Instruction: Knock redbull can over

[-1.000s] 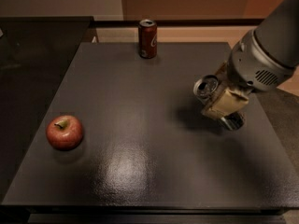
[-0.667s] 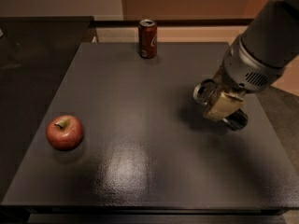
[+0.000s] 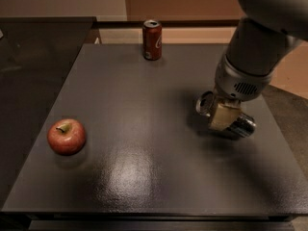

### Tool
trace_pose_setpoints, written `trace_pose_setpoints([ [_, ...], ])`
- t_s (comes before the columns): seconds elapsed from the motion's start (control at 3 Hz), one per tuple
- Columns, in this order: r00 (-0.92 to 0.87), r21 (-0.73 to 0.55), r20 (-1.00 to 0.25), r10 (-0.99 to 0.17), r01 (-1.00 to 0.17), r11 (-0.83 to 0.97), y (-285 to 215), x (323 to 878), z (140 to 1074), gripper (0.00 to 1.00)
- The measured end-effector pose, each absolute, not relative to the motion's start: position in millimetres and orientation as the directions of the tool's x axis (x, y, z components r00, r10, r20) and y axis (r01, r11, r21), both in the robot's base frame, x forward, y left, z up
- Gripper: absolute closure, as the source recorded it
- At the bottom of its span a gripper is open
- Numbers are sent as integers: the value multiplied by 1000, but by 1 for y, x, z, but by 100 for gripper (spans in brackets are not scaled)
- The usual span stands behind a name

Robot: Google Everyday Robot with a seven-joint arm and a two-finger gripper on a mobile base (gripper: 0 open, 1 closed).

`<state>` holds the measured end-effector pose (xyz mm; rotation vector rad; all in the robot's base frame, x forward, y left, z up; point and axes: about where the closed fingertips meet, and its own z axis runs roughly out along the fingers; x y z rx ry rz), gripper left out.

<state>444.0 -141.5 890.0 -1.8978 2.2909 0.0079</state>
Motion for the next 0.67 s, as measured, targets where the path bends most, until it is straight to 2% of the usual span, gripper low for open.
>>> trace_pose_setpoints([
  [0.67,-169,-82,-34,-985,-982,171,-141,446,868,12],
])
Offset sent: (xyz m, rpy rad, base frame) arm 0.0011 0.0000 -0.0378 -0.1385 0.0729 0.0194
